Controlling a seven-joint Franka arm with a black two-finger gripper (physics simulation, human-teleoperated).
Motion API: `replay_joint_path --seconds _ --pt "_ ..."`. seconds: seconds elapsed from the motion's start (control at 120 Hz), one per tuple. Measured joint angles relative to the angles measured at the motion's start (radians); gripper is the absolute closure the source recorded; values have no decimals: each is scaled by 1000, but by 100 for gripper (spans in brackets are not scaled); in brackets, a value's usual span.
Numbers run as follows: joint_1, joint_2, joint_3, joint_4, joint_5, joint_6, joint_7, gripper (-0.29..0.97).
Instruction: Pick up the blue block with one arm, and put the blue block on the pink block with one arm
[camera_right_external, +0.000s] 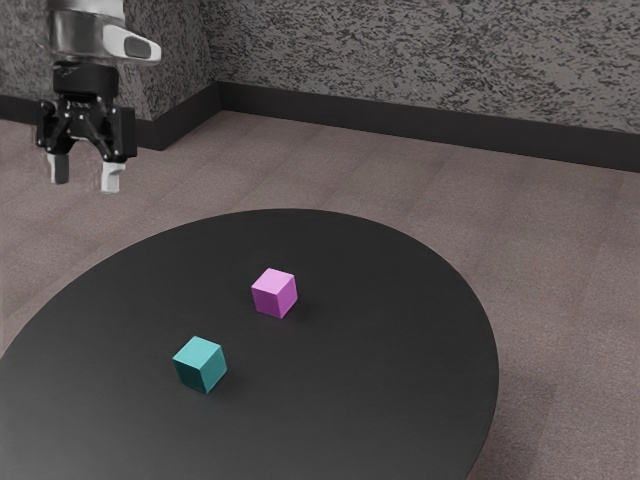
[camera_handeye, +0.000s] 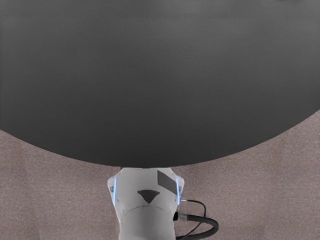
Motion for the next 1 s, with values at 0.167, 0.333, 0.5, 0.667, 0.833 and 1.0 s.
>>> replay_joint_path --seconds 0.167,0.333,0.5,0.667,0.833,1.0 --pt "61 -63 10 -301 -3 362 2 0" --pt "36 -238 -58 -802 15 810 1 1" --pt "56 -260 -107 -1014 3 1163 -1 1" --pt "58 -149 -108 -1040 -5 1369 1 1" --pt "65 -100 -107 -1048 -6 1430 6 2" --pt "65 -50 -107 -1049 -6 1437 15 3"
